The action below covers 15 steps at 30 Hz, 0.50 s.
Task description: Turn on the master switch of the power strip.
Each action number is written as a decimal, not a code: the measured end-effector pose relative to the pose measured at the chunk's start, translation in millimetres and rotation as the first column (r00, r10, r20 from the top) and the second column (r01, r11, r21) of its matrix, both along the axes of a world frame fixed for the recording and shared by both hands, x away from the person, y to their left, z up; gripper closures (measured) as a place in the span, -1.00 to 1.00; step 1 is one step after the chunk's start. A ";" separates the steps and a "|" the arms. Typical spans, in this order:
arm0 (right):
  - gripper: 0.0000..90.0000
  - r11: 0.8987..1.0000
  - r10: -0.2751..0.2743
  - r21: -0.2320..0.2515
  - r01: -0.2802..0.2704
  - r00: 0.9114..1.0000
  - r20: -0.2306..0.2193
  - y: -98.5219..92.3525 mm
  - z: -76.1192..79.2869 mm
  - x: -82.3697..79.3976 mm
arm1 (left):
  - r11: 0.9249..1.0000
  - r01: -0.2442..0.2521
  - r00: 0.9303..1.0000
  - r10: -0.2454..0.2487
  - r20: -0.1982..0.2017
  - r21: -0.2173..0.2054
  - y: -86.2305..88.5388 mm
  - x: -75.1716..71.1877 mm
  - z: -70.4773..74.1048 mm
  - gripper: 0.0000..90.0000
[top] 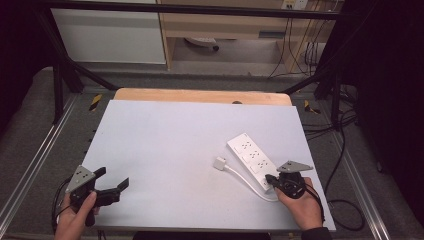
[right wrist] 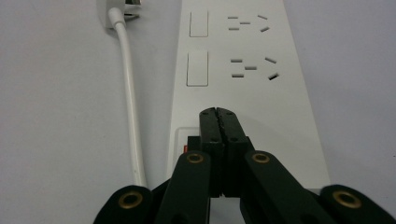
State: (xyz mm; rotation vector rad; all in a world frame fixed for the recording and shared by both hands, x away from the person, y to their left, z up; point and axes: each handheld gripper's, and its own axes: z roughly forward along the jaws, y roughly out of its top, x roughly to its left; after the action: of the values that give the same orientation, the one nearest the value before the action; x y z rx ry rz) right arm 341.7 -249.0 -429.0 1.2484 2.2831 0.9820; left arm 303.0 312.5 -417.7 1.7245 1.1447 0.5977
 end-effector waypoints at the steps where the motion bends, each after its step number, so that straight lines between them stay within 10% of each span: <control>1: 1.00 1.000 0.000 -0.001 0.000 1.000 0.000 0.1 0.0 0.0 | 1.000 0.000 1.000 0.000 0.000 0.000 -0.1 0.0 0.0 -0.87; 15: 1.00 1.000 0.002 -0.005 -0.002 1.000 -0.002 0.8 -0.2 0.1 | 1.000 0.000 1.000 0.000 -0.003 0.002 -0.2 0.1 -0.2 -0.87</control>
State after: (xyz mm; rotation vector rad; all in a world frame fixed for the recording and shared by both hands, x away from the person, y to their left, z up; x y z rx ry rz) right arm 341.8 -248.3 -429.2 1.2449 2.2874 0.9754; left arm 303.1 312.3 -417.9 1.7280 1.1458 0.5970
